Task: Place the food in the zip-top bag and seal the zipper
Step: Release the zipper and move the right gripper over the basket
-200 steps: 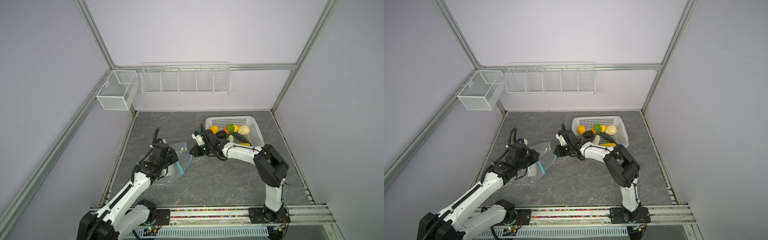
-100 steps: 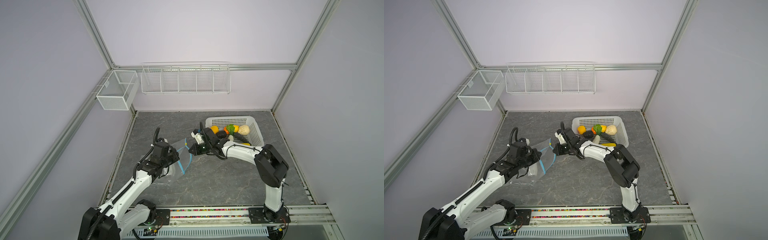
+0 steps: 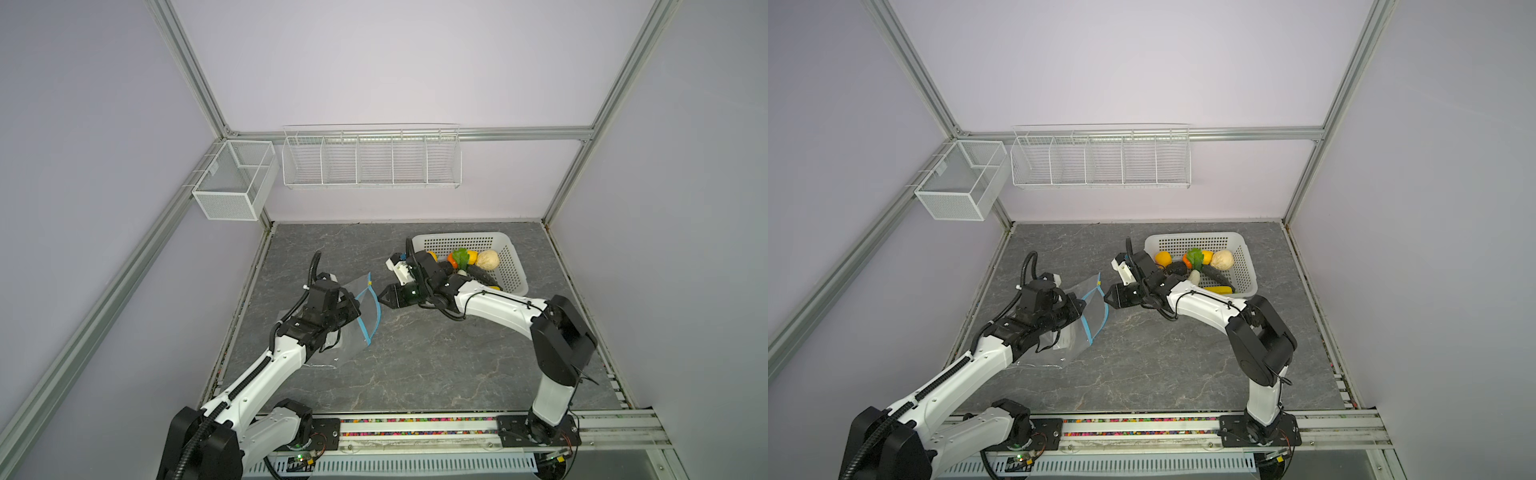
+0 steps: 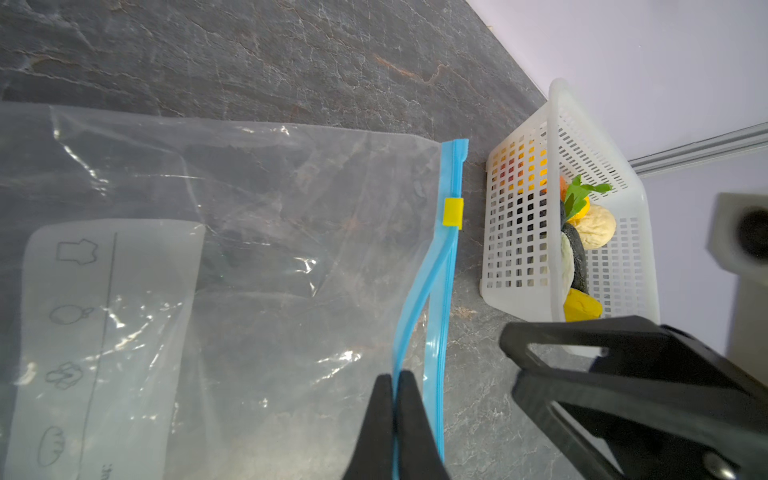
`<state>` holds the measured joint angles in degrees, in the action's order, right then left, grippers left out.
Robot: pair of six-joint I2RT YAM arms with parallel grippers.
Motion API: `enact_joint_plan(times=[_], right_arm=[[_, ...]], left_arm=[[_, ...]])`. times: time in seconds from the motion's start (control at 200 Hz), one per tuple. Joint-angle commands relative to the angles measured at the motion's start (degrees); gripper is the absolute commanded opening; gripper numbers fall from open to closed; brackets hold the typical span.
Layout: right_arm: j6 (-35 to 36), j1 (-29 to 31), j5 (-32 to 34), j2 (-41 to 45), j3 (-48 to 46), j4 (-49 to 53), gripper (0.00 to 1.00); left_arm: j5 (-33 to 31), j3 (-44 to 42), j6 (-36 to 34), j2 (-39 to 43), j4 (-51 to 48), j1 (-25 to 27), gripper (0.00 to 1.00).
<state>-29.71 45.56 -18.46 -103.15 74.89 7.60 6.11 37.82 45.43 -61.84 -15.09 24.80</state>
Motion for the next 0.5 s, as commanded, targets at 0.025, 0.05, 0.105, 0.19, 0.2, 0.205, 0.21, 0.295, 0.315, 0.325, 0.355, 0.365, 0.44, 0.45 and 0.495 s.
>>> enact_joint_plan(times=[0.025, 0.05, 0.105, 0.19, 0.2, 0.205, 0.21, 0.295, 0.315, 0.325, 0.355, 0.365, 0.44, 0.45, 0.495], right_arm=[[3.35, -0.69, 3.32, 4.22, -0.46, 5.50, 0.41], [3.75, -1.02, 3.86, 4.71, -0.45, 6.09, 0.41], [5.19, -2.06, 5.60, 5.60, -0.15, 7.69, 0.41], [7.93, -4.31, 8.43, 5.97, 1.85, 12.23, 0.42], [8.23, -4.62, 8.68, 5.95, 2.02, 12.74, 0.42], [8.34, -4.79, 8.78, 5.95, 2.06, 12.90, 0.42], [8.52, -5.00, 8.92, 5.95, 2.17, 13.07, 0.42], [10.94, -8.06, 10.62, 5.86, 3.13, 15.37, 0.42], [11.64, -8.78, 11.25, 5.86, 3.32, 15.76, 0.42], [12.01, -9.03, 11.58, 5.82, 3.37, 15.97, 0.42], [13.10, -10.01, 12.51, 5.69, 3.60, 16.47, 0.42], [13.41, -10.37, 12.78, 5.66, 3.68, 16.62, 0.42], [15.81, -12.81, 14.50, 4.74, 4.44, 17.49, 0.43], [16.13, -13.14, 14.63, 4.55, 4.57, 17.70, 0.43], [17.28, -14.60, 15.26, 3.67, 5.33, 18.26, 0.43]], left_arm=[[0.52, 2.81, 0.95, -1.68, 2.26, 0.34, 0.00], [0.57, 3.16, 0.82, -2.10, 2.34, 0.34, 0.00], [0.79, 3.90, 0.87, -3.24, 2.67, 0.34, 0.00], [1.33, 5.24, 0.92, -5.17, 3.15, 0.34, 0.00], [1.42, 5.46, 0.96, -5.49, 3.16, 0.34, 0.00], [1.43, 5.53, 0.97, -5.62, 3.20, 0.34, 0.00], [1.49, 5.65, 0.88, -5.68, 3.26, 0.38, 0.00], [2.03, 7.43, 0.65, -7.76, 3.31, 0.43, 0.00], [2.13, 7.85, 0.47, -8.07, 3.33, 0.43, 0.00], [2.19, 8.09, 0.63, -8.35, 3.36, 0.43, 0.00], [2.31, 8.61, 0.64, -9.07, 3.46, 0.43, 0.00], [2.39, 8.83, 0.65, -9.32, 3.48, 0.43, 0.00], [3.07, 10.17, 0.46, -11.07, 3.59, 0.43, 0.00], [3.15, 10.34, 0.45, -11.34, 3.58, 0.43, 0.00], [3.69, 11.17, 0.64, -12.34, 3.69, 0.43, 0.00]])
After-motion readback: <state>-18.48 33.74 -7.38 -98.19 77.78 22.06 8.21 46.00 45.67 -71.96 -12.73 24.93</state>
